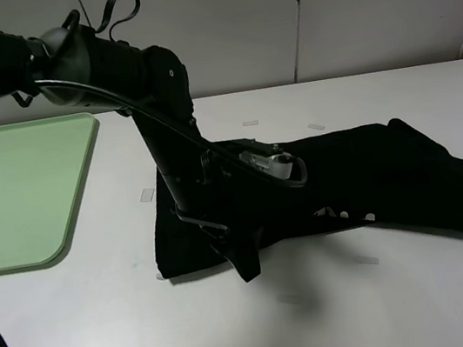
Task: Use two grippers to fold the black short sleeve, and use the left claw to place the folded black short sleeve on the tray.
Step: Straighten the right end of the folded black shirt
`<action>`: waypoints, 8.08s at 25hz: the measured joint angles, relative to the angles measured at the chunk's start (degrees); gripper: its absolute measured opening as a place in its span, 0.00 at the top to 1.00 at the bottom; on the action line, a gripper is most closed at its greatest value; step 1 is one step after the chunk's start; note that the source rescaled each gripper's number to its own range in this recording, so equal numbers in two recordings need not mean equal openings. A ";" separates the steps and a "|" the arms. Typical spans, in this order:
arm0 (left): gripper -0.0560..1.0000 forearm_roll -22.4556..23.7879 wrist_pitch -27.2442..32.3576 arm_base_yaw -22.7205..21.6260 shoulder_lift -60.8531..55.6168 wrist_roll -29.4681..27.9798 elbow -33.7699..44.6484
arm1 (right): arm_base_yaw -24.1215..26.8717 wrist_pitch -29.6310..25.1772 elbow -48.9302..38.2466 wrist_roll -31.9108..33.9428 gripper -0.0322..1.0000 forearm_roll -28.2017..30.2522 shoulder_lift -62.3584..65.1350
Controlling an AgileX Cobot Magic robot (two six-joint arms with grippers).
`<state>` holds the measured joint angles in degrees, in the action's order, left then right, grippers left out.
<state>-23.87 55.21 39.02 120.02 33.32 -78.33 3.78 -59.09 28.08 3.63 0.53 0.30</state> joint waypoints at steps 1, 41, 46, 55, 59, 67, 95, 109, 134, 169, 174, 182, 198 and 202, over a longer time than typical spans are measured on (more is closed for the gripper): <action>0.00 -0.08 -0.13 0.07 -0.61 -0.26 0.00 | 0.00 0.00 0.00 0.00 0.00 0.00 0.00; 0.00 24.98 -2.30 0.06 -36.34 -33.73 0.55 | 0.00 0.00 0.00 0.00 0.00 -0.05 0.00; 0.00 28.79 -2.05 0.06 -47.51 -37.27 8.13 | 0.00 0.00 0.00 0.00 0.00 -0.05 0.00; 0.00 29.68 -2.23 0.06 -69.52 -38.49 26.09 | 0.00 0.00 0.00 0.00 0.00 -0.05 0.00; 0.00 29.70 -3.44 0.06 -74.90 -38.49 30.72 | 0.00 0.00 0.00 0.00 0.00 -0.05 0.00; 0.00 28.37 -5.47 -2.37 -86.73 -38.37 42.49 | 0.00 0.00 0.00 0.00 0.00 -0.05 0.00; 0.00 16.35 6.33 -40.75 -120.08 -18.78 49.93 | 0.00 0.00 0.00 0.00 0.00 -0.05 0.00; 0.00 16.35 6.48 -40.75 -120.43 -18.72 49.93 | 0.00 0.00 0.00 0.00 0.00 -0.05 0.00; 0.00 16.27 6.48 -40.75 -120.43 -18.72 49.93 | 0.00 0.79 0.34 3.10 0.00 -1.13 -3.43; 0.00 16.27 6.48 -40.75 -120.43 -18.72 49.93 | 0.00 15.99 29.37 -9.63 0.00 -2.09 -98.65; 0.00 16.27 6.48 -40.75 -120.43 -18.72 49.93 | 0.21 19.55 29.37 -9.92 0.00 0.75 -105.01; 0.00 16.27 6.48 -40.75 -120.43 -18.72 49.93 | 3.19 23.44 29.43 -12.46 0.00 -0.93 -111.44; 0.00 16.27 6.48 -40.75 -120.43 -18.72 49.93 | 4.70 24.47 30.38 -18.15 0.00 -4.94 -115.55; 0.00 16.27 6.48 -40.75 -120.43 -18.72 49.93 | 4.70 24.41 30.43 -18.28 0.11 -5.01 -115.55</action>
<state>-7.59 61.69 -1.73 -0.41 14.61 -28.40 8.48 -34.67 58.50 -14.65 -4.47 -115.25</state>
